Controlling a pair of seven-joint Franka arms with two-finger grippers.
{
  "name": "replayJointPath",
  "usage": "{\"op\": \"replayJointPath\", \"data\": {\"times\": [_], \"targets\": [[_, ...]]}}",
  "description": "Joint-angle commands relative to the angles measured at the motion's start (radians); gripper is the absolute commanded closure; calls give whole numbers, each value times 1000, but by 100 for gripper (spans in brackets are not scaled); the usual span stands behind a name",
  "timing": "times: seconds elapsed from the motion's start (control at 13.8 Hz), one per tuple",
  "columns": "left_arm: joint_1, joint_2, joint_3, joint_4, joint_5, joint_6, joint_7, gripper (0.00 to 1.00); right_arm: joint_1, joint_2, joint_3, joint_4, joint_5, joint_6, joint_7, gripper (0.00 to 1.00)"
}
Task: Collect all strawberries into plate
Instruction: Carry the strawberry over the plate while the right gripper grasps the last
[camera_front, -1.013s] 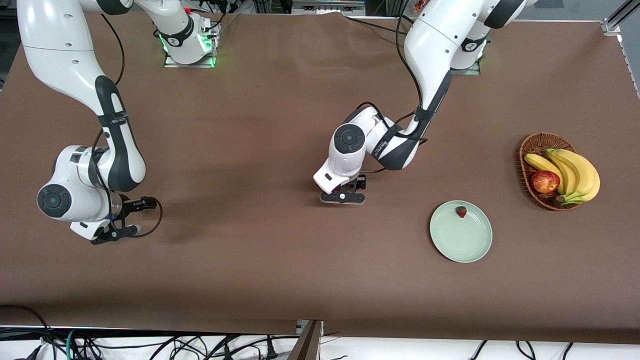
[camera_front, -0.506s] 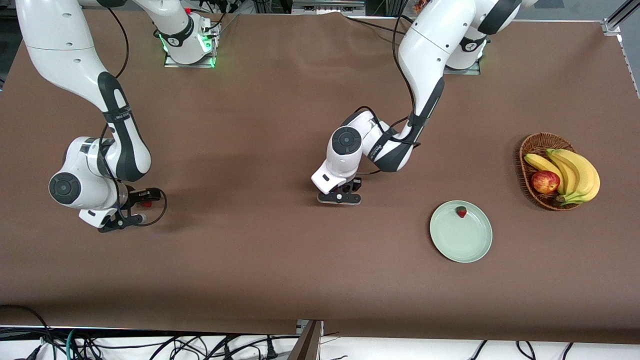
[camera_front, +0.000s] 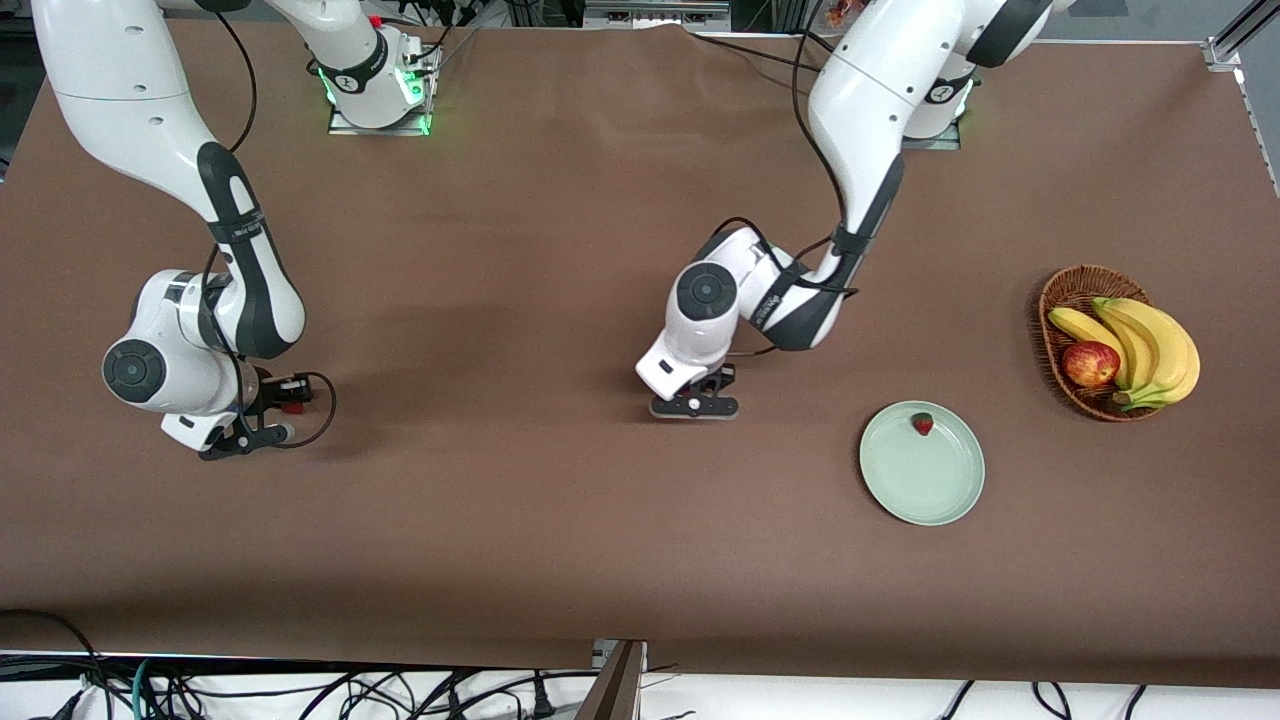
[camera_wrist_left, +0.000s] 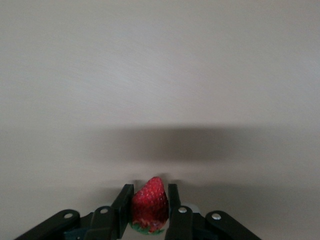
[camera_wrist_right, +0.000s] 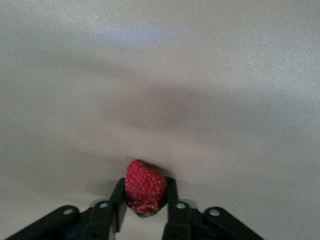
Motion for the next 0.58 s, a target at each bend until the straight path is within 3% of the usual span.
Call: {"op": "replayJointPath", "data": {"times": [0.0, 0.22, 0.36, 0.51], "targets": [[85, -117, -10, -17, 27, -159, 103, 83, -13, -33, 9, -41, 30, 18, -23, 83], [196, -168, -9, -16, 27, -274, 425, 82, -7, -38, 28, 5, 88, 11, -10, 85], [262, -168, -6, -16, 27, -279, 634, 82, -4, -43, 103, 65, 149, -6, 18, 85], [333, -165, -7, -17, 27, -277, 824, 80, 10, -44, 178, 106, 169, -14, 192, 85]]}}
